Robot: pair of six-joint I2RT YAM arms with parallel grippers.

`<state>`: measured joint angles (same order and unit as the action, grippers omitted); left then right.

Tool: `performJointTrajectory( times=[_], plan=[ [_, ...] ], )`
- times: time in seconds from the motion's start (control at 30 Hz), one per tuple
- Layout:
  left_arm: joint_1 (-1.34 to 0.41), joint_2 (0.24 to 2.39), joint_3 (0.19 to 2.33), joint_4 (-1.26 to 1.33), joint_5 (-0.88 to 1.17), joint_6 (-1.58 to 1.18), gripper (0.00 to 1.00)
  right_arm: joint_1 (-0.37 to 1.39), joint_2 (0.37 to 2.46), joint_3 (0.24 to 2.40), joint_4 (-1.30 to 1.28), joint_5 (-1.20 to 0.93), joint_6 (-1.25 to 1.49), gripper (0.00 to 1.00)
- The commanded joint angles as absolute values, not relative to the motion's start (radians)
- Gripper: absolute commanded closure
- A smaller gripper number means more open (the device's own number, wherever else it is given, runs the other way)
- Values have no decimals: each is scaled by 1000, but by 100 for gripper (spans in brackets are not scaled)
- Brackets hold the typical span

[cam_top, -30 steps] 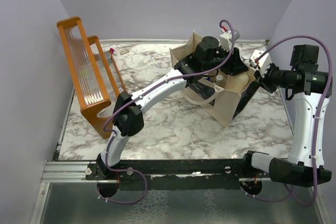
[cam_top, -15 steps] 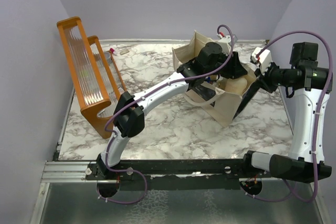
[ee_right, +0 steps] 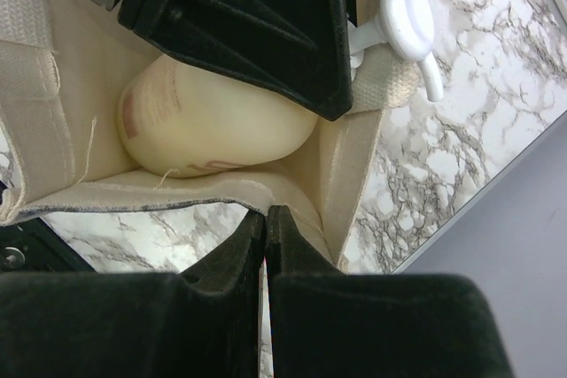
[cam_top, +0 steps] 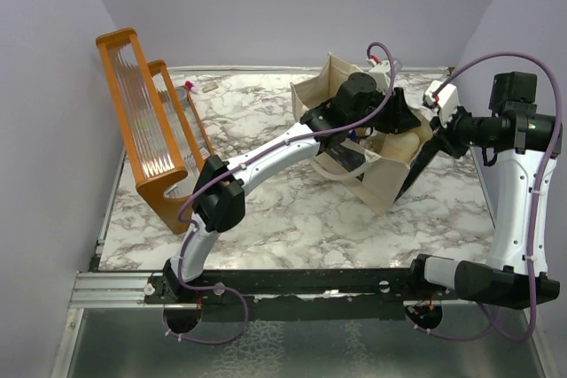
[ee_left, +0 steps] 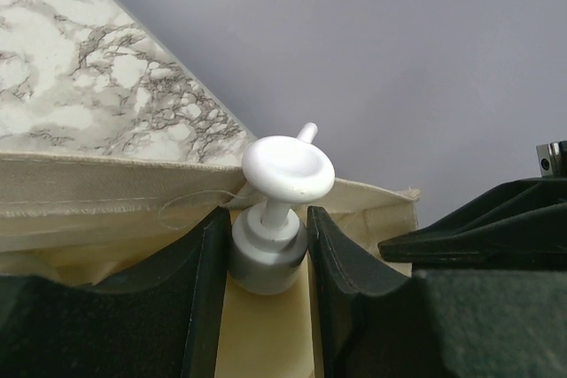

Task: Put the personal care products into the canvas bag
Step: Place the care product in the canvas bag.

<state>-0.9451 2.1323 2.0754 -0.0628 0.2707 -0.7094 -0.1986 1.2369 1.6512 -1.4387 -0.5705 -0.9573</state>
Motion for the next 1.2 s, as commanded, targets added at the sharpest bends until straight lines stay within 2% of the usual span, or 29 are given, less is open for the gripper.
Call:
performJointTrajectory(
  times=[0.0,0.53,0.83,0.93,1.03,1.13,1.17],
  plan=[
    [-986,2131,2169,161,325,-804,100,-206,1200,1659,-1409,-569,-919,99],
    [-981,2191,2279,255,304,-782,100,-206,1193,1647,-1410,-555,-902,99],
    [-969,2164,2220,396,416,-826,100,-206,1199,1645,-1405,-566,-874,98],
    [-968,2156,2196,409,429,-830,100,-206,1188,1634,-1396,-584,-861,91],
    [-968,2152,2185,405,434,-823,100,-206,1175,1623,-1381,-599,-845,73],
    [-968,2148,2182,386,435,-815,100,-206,1153,1621,-1370,-624,-839,62],
    [-969,2147,2178,383,435,-814,100,-206,1144,1621,-1364,-630,-833,55]
  ],
)
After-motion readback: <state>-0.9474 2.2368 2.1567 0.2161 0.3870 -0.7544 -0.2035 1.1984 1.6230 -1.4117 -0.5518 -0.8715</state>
